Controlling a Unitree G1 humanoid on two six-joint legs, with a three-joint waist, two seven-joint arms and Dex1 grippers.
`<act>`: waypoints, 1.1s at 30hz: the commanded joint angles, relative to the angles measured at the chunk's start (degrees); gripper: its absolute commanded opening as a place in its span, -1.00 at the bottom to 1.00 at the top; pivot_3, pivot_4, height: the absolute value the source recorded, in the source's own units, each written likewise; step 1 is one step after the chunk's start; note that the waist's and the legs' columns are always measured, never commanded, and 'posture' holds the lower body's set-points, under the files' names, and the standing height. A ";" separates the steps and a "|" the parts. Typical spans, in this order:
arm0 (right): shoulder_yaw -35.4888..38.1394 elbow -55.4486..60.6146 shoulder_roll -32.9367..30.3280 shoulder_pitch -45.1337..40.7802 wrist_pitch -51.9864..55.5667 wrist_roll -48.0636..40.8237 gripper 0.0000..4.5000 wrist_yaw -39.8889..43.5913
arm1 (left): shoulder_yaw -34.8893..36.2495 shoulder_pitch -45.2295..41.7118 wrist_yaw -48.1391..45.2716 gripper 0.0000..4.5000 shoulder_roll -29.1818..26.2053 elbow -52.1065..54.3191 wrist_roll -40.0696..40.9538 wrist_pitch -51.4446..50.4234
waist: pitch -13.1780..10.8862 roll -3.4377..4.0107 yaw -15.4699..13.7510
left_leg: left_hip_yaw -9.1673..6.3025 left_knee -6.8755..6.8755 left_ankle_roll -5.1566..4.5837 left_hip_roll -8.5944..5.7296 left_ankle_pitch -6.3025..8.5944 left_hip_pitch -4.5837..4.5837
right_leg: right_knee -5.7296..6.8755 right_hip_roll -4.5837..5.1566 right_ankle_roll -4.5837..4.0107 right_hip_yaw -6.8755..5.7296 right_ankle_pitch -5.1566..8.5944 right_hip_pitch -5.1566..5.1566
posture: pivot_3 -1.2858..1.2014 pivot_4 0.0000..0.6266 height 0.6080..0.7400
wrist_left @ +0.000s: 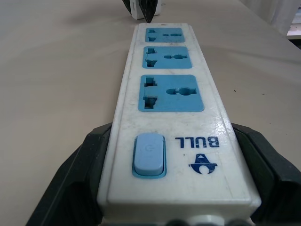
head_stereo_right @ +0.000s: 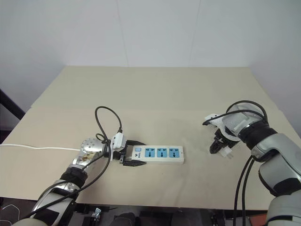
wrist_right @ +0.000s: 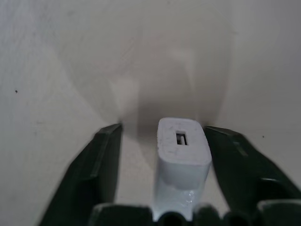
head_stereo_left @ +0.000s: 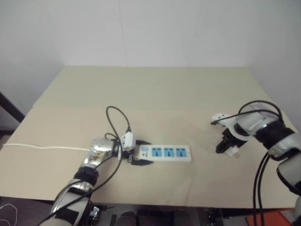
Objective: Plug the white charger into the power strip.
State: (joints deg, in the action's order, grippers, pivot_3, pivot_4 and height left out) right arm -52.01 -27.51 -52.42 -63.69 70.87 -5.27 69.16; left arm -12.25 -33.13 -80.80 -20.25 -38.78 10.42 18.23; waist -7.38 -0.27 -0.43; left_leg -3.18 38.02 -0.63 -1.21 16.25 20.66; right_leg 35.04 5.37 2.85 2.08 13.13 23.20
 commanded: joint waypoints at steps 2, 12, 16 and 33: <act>1.84 1.26 0.36 0.82 0.17 1.19 -0.36 1.55 | -2.18 0.47 -1.59 0.47 -0.14 -1.12 -2.29 -0.93 | 0.00 0.00 0.10 | 0.00 0.00 0.00 0.00 0.00 0.00 | 0.00 -0.01 0.00 0.00 0.00 0.00 | 0.03 -0.52 1.00; 27.92 16.20 2.10 8.11 -5.46 -3.18 -0.50 -9.48 | -1.99 -0.68 -1.87 0.47 -0.52 -2.82 -2.78 -0.42 | 0.00 -0.01 0.47 | -0.03 0.02 0.00 0.01 0.00 0.00 | 0.00 -0.02 0.00 0.00 0.00 -0.02 | 0.03 -0.52 1.00; 46.68 27.23 5.41 17.93 -18.98 -12.34 -0.50 -9.00 | -2.06 -1.26 -2.21 0.47 -0.64 -3.52 -2.91 -0.31 | 0.01 -0.03 0.23 | -0.07 0.03 0.00 0.02 0.00 -0.01 | 0.01 -0.04 0.01 0.00 -0.01 -0.04 | 0.03 -0.52 1.00; 45.76 29.96 26.97 35.34 -52.93 -16.33 -0.50 -3.16 | -1.55 -0.53 -3.01 0.47 -2.10 -1.37 -2.09 -1.38 | 0.05 -0.19 1.37 | -0.05 0.10 0.00 0.06 0.00 -0.23 | 0.17 -0.11 0.04 0.09 -0.05 -0.20 | 0.03 -0.52 1.00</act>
State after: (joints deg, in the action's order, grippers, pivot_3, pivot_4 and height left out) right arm -6.13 1.82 -25.86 -27.96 22.15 -22.55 66.07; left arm -12.35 -34.89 -82.82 -21.78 -40.92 10.18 17.25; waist -7.33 -0.46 0.94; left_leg -3.21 38.12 -0.63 -1.15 16.24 20.41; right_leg 35.21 5.26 2.89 2.18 13.08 23.00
